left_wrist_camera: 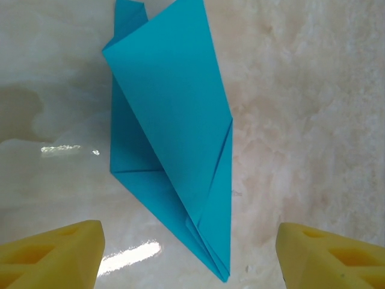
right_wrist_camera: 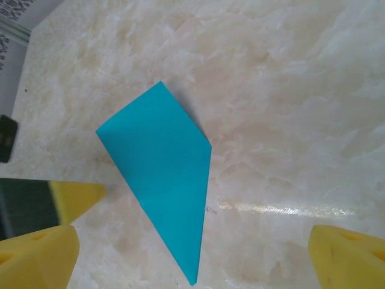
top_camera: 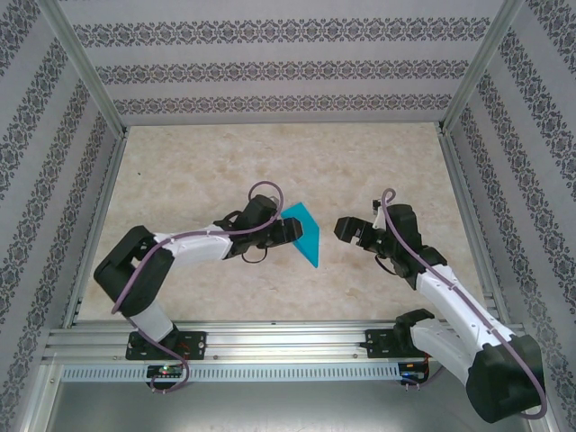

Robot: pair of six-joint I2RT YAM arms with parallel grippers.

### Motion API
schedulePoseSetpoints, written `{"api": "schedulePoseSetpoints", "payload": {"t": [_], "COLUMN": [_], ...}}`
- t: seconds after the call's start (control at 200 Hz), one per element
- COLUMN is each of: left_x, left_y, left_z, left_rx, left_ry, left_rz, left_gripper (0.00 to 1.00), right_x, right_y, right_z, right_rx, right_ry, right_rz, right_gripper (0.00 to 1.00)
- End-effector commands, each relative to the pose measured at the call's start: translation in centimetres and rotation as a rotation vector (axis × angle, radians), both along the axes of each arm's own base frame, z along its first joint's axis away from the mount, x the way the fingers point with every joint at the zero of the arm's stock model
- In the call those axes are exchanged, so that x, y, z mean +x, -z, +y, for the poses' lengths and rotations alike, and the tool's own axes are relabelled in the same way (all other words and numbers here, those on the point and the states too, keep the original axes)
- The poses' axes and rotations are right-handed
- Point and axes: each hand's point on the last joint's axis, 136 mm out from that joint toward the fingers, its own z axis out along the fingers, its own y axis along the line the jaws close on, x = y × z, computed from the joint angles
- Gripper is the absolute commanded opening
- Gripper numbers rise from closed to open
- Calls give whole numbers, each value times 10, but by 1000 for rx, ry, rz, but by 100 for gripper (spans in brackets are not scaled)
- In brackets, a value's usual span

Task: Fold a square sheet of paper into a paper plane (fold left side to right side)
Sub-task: Fold the wing for the fifth time at the center of the table.

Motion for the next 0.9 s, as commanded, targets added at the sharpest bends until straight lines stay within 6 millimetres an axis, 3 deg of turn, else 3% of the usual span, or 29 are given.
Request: {"api": "schedulePoseSetpoints", "payload": {"t": [0.0,0.255,0.415,0.669,0.894], "left_x": [15,36,43,42,28], "left_y": [-15,7,17,9,-21], "left_z": [-21,-36,-39,-27,-3], "left_rx": [-66,-45,-60,-86,-152], "left_ry": [13,16,1,23,95], "left_rz": [-56,-48,-62,-98,-166], "left_gripper": [73,59,43,8,1], "right_x": [-4,-10,-12,-5,10], "right_y": [-1,2,4,-3,-24], "right_z": [0,0,-3,3,20], "right_rx": [36,32,12,71,200], "right_ry": [4,1,3,-27,-128], "right_rz": [-4,26,40,20,-82], "right_gripper": [98,98,98,98,98]}}
